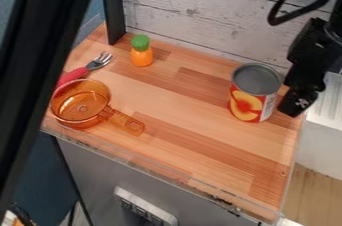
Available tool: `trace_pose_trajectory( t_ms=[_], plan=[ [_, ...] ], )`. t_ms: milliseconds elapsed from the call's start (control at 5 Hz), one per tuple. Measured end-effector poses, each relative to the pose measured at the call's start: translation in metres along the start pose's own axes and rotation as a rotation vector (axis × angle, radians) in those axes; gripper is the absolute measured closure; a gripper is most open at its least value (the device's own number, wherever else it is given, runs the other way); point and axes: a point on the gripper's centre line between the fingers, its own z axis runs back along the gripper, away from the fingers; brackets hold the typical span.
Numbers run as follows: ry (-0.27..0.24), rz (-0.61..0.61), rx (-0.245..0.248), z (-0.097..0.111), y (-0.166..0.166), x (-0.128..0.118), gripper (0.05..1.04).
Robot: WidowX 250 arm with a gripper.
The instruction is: Moves the can to the left
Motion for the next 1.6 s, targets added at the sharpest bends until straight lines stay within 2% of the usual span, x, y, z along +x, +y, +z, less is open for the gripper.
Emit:
trace_pose_trajectory(
  t_ms=[200,600,800,1000,1200,1600],
  plan=[
    [0.000,0.026,0.002,-0.004,-0.008,0.013,0.083],
    [-0.016,0.097,0.069,-0.034,-0.004,0.046,0.083],
    [-0.045,0.119,0.049,-0.036,-0.004,0.063,0.083],
    [-0.058,0.132,0.020,-0.030,-0.003,0.082,0.083],
    [-0.052,0.150,0.012,-0.030,0.000,0.105,0.083],
    [-0.170,0.172,-0.031,-0.043,0.003,0.145,0.083]
  ],
)
